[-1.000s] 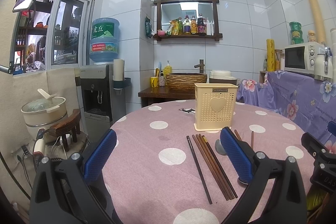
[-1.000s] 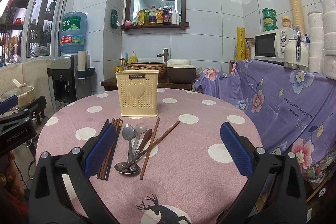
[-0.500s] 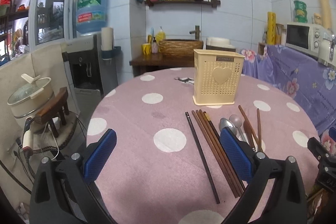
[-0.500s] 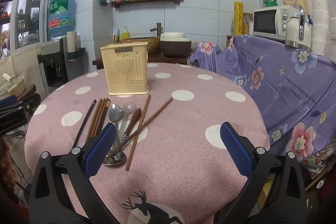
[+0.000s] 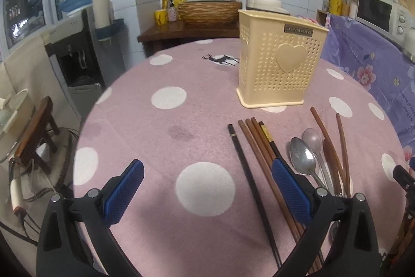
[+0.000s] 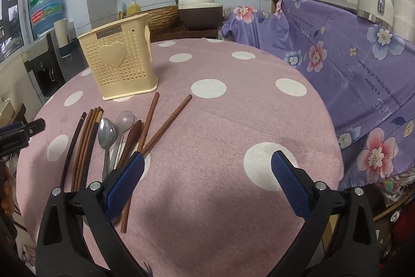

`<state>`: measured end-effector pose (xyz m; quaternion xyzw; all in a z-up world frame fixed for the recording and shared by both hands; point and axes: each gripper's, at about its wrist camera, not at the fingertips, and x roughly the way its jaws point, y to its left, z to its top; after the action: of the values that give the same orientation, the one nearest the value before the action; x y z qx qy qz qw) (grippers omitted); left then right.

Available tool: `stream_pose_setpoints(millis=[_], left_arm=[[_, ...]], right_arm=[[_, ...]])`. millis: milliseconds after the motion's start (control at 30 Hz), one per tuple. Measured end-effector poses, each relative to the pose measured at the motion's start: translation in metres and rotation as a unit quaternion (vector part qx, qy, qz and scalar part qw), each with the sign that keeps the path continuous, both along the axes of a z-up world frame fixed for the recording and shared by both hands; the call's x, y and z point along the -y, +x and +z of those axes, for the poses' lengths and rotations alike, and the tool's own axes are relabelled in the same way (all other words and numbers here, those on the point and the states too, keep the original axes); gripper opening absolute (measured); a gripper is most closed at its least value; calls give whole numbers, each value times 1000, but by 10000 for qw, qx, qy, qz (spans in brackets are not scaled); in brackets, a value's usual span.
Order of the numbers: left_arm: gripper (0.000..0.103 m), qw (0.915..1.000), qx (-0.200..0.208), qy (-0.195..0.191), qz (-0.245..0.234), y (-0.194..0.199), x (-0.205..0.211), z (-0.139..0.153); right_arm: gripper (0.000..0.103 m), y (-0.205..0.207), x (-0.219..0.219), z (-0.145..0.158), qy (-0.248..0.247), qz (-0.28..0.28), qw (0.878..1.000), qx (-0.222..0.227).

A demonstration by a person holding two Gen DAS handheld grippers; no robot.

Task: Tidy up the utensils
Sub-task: 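Grasp a black chopstick with the left tool while the right tool grasps a wooden chopstick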

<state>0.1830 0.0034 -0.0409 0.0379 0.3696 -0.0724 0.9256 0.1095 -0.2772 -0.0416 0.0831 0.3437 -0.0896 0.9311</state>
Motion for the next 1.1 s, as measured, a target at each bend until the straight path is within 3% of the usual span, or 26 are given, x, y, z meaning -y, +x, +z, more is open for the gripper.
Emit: stream_pose_setpoints(millis=[167,367,533,667,967,1100], left_arm=[[83,9996,-267,-36,-80,18,8,-7],[65,9981,-590,-11,-187,29,18,-22],[64,9983,-568,29,-102,34,20,-26],[64,9984,-557,59,-67,37,21,-28],[64,9980,-616,108,16,42,17,-32],[64,9975,-680,168,30,43,20,-36]], right_arm=[[75,25,2,-2,502,173,9983,-233],[58,65,-3,-11,665,202,9958,-591],[56,105,-5,-17,671,-12,9945,-800],[44,139,-4,-30,834,-237,9895,-1153],[29,173,-22,-41,43,-387,9910,-1283],[20,180,-18,-41,-14,-375,9916,-1239]])
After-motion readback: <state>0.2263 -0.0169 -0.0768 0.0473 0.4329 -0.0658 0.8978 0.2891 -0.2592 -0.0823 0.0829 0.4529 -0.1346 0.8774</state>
